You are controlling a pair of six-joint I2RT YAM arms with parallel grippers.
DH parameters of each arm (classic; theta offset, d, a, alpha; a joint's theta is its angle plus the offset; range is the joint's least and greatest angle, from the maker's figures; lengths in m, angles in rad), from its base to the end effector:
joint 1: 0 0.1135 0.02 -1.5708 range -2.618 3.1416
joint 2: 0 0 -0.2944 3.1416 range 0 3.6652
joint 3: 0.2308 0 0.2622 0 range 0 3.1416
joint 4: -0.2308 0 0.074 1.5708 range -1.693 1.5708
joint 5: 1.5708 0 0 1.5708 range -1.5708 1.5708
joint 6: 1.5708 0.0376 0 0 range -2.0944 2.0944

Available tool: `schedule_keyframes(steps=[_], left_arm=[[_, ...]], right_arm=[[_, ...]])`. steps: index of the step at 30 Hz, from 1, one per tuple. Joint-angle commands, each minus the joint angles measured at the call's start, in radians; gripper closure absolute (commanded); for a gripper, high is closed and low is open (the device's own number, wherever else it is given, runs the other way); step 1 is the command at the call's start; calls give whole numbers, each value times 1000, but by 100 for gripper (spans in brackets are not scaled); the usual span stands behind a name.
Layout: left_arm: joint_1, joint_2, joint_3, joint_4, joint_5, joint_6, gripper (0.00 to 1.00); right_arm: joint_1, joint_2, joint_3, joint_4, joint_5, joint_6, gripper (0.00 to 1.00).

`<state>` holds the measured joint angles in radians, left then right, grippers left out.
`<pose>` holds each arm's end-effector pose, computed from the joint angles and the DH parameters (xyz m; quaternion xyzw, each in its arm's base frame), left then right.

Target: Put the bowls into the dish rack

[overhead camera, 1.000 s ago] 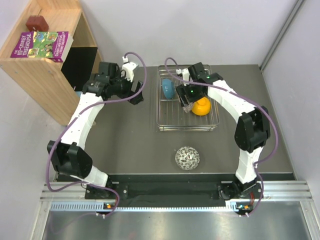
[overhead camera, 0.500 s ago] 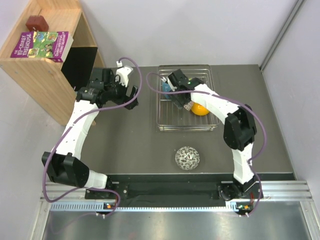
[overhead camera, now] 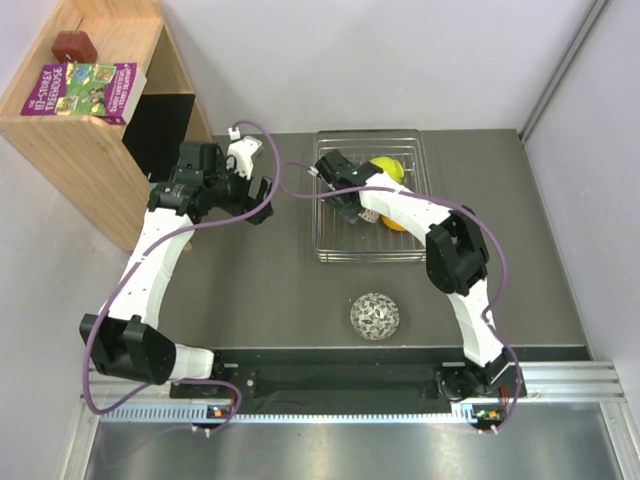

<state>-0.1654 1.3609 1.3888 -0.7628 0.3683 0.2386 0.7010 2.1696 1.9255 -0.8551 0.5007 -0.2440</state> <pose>0.2868 -0.0616 0.3954 0.2531 0.8653 -0.1526 0.4049 0.3912 0.3066 0.2579 -0.3772 0.8651 -0.1834 0.2750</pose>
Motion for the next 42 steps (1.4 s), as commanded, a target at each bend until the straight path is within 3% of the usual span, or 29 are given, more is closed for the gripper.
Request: schedule_keyframes(steps=[1, 13, 23, 34, 42], left_arm=[[7, -45, -1, 28, 8, 16, 1], [18, -57, -16, 34, 26, 16, 1], [29, -69, -25, 40, 35, 19, 1], [35, -69, -27, 46, 40, 19, 1], [37, -69, -25, 48, 44, 18, 1]], right_arm=[[34, 15, 61, 8, 87, -23, 100], [78, 35, 17, -2, 116, -58, 100], [104, 45, 3, -30, 108, -75, 85], [118, 56, -31, -15, 137, -84, 80], [127, 53, -37, -19, 124, -98, 50]])
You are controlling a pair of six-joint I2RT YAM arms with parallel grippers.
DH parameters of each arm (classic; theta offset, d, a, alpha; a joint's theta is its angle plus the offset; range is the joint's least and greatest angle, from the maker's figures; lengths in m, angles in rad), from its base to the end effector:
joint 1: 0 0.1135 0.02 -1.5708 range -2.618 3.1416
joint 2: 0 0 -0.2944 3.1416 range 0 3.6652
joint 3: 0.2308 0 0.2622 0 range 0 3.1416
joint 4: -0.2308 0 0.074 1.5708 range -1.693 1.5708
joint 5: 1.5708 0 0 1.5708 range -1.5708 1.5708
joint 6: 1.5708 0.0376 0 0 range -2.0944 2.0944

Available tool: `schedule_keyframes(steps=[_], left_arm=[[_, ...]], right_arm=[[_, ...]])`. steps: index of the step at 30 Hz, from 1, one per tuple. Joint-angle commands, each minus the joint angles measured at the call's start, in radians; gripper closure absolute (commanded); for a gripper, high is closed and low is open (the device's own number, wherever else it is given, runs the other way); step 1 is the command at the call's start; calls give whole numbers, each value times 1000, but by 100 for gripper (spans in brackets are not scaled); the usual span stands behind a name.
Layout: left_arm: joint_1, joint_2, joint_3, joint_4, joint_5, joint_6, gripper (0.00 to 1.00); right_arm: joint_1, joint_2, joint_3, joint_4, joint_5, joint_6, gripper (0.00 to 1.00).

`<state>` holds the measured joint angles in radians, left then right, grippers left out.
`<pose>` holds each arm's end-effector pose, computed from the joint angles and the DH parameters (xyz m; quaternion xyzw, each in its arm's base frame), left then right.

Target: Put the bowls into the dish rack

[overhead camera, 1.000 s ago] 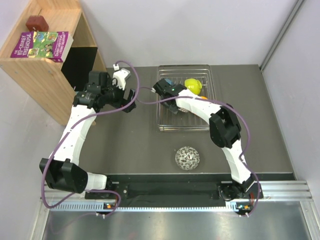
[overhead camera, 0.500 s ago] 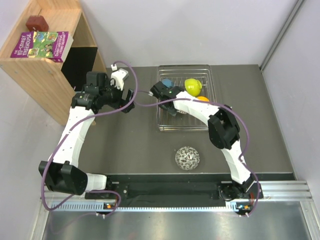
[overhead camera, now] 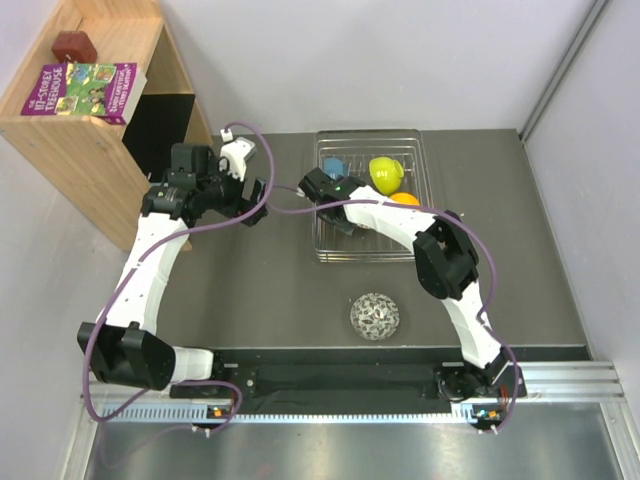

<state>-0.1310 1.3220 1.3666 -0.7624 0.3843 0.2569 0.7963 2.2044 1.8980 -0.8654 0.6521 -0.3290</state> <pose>0.2776 -0.0508 0.3985 0.2498 0.8617 -0.1480 0.4162 0.3633 0.3386 0.2352 -0.4416 0.8192 -0.2620 0.2553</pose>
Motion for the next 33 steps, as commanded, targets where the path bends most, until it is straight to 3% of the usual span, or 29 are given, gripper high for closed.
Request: schedule_keyframes(steps=[1, 8, 12, 19, 33], left_arm=[[2, -30, -3, 49, 28, -2, 1], [5, -35, -6, 49, 28, -2, 1], [8, -35, -6, 48, 30, -2, 1], [13, -38, -8, 48, 33, -1, 1], [18, -41, -9, 44, 37, -1, 1]], right_arm=[[32, 18, -11, -11, -32, -13, 46], [38, 15, -14, -18, -75, -7, 16], [41, 17, -19, -20, -85, -12, 5], [43, 9, -2, -44, -158, -18, 0], [41, -64, 65, -66, -322, -21, 0]])
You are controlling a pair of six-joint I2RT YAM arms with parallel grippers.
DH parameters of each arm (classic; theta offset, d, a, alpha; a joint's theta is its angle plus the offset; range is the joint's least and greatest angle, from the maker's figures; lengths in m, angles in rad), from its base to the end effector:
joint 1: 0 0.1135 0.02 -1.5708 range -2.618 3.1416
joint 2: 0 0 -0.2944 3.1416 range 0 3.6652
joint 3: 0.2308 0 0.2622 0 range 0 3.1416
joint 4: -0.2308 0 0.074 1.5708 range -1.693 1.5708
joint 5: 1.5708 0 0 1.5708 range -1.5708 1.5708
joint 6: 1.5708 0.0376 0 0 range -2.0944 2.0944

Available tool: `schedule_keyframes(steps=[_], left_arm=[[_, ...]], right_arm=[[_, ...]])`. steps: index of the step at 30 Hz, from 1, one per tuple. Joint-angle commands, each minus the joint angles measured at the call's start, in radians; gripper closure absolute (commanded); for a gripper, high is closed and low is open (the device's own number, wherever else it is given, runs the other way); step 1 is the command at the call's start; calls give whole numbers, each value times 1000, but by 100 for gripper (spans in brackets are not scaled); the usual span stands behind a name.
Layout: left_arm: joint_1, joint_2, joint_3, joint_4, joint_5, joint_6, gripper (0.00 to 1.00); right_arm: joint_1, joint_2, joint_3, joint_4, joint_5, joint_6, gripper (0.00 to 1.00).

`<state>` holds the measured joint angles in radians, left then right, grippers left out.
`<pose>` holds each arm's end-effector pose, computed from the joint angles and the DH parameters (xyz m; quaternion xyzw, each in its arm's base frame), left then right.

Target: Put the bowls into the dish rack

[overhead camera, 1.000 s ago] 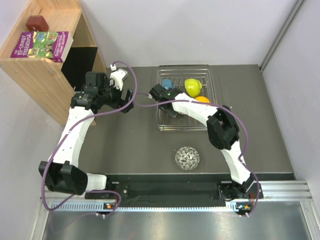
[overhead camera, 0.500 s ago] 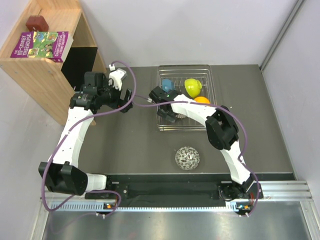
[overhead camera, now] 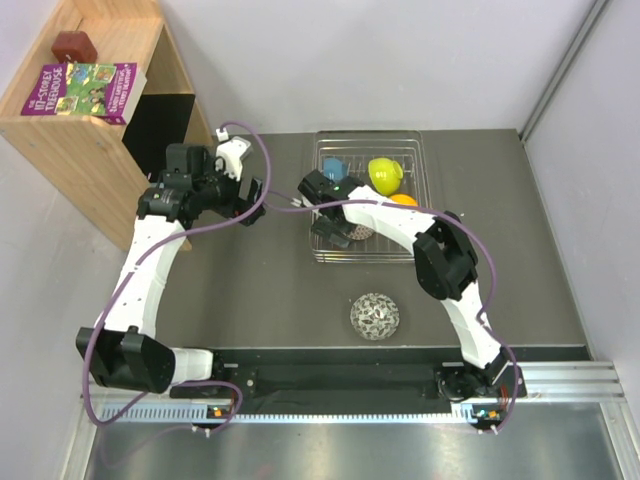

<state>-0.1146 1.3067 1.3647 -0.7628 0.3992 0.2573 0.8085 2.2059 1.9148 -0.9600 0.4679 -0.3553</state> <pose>0.2738 -0.0462 0.4020 0.2463 0.8590 -0.1502 0.4230 0.3508 0.3428 0.2326 -0.4970 0.8226 -0.1882 0.2023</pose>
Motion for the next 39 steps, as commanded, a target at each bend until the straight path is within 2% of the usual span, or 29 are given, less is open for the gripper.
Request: schedule_keyframes(steps=[1, 10, 17, 18, 20, 21, 23, 24, 25, 27, 29, 30, 33, 39], left_arm=[[1, -27, -6, 43, 23, -3, 1], [3, -29, -4, 39, 27, -3, 1], [3, -3, 7, 42, 47, -6, 1], [3, 11, 7, 45, 53, -7, 1], [3, 25, 8, 54, 82, -4, 1], [3, 40, 7, 60, 96, 0, 1], [1, 55, 7, 71, 127, 7, 1], [1, 72, 8, 79, 135, 8, 1], [1, 83, 11, 82, 144, 10, 1], [1, 110, 22, 85, 180, 13, 6], [1, 126, 27, 94, 225, 5, 11], [1, 138, 27, 97, 242, 0, 19], [0, 157, 31, 125, 285, -19, 22], [0, 170, 33, 155, 325, -38, 14]], right_arm=[[31, -81, 50, 39, -138, 9, 0], [34, -126, 76, 59, -167, 18, 0], [21, -164, 95, 148, -138, 45, 1], [12, -169, 95, 164, -140, 50, 3], [-2, -167, 96, 184, -162, 53, 13], [-15, -164, 102, 199, -172, 58, 24], [-28, -153, 113, 205, -201, 59, 37], [-43, -143, 118, 214, -212, 64, 48], [-49, -135, 121, 218, -222, 67, 53], [-74, -114, 130, 222, -268, 78, 65], [-91, -100, 135, 227, -317, 85, 71], [-106, -86, 136, 230, -330, 90, 79], [-129, -60, 136, 242, -371, 92, 79], [-152, -31, 125, 257, -439, 95, 78]])
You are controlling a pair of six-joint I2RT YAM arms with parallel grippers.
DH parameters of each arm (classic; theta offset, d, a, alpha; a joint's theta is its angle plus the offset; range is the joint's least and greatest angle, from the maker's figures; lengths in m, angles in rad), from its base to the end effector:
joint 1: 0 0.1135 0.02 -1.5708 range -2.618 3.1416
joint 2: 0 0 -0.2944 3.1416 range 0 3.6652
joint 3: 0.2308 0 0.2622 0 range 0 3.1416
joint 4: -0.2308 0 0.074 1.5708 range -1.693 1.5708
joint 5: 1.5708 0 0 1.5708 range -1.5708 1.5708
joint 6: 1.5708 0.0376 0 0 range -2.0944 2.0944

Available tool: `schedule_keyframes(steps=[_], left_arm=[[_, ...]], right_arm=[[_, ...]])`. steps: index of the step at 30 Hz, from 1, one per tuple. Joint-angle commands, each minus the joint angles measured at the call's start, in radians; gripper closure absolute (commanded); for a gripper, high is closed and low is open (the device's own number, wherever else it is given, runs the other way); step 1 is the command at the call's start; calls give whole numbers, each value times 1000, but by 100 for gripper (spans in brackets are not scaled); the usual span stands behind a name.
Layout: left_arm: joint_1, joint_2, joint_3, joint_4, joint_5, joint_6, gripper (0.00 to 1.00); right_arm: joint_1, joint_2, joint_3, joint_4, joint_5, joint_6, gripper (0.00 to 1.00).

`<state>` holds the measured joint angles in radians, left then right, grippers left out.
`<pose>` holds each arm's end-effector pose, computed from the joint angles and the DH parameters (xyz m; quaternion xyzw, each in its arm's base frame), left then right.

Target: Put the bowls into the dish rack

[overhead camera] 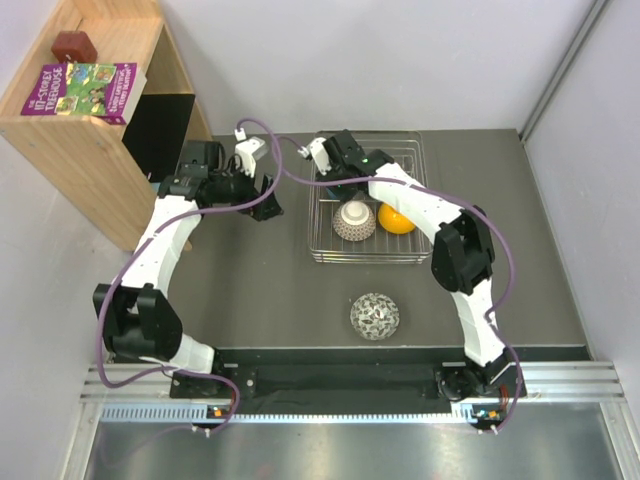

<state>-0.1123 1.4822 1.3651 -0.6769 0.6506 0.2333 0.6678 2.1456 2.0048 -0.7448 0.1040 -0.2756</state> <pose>0.3227 -0.0593 0.3624 0.2700 0.8431 -0.2736 0.3761 0.4042 0.3138 0.2979 -0.4119 0.8458 0.0173 0.3386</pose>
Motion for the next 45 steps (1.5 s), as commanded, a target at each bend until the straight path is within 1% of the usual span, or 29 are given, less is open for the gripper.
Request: schedule_keyframes(steps=[1, 2, 3, 7, 13, 18, 20, 29, 33, 36, 40, 45], left_arm=[[-3, -7, 29, 71, 84, -12, 9], [-3, -11, 22, 77, 89, -14, 6], [-3, -14, 16, 88, 90, -17, 1], [-3, -26, -8, 122, 81, -34, 1], [0, -33, -11, 138, 72, -48, 1], [2, -43, -9, 143, 72, -51, 1], [3, -48, -9, 143, 72, -49, 1], [5, -71, -23, 132, 67, -38, 1], [6, -82, -32, 131, 57, -38, 1], [8, -88, -35, 132, 55, -40, 1], [8, -97, -37, 128, 52, -38, 1], [10, -114, -24, 94, 41, -22, 1]], right_arm=[[-14, 31, 29, 45, -88, 13, 78], [-16, 33, 25, 47, -95, 15, 78], [-22, 33, 11, 54, -99, 19, 78], [-30, 22, -35, 59, -99, 21, 79], [-40, -61, -156, 71, -98, 18, 82], [-65, -125, -244, 68, -99, 18, 85], [-71, -151, -273, 62, -128, 24, 85], [-71, -251, -405, 50, -145, 21, 87], [-71, -260, -417, 45, -145, 18, 88], [-70, -257, -390, 42, -168, 23, 88], [-48, -210, -325, 7, -213, 26, 91], [-28, -181, -343, -1, -251, 16, 92]])
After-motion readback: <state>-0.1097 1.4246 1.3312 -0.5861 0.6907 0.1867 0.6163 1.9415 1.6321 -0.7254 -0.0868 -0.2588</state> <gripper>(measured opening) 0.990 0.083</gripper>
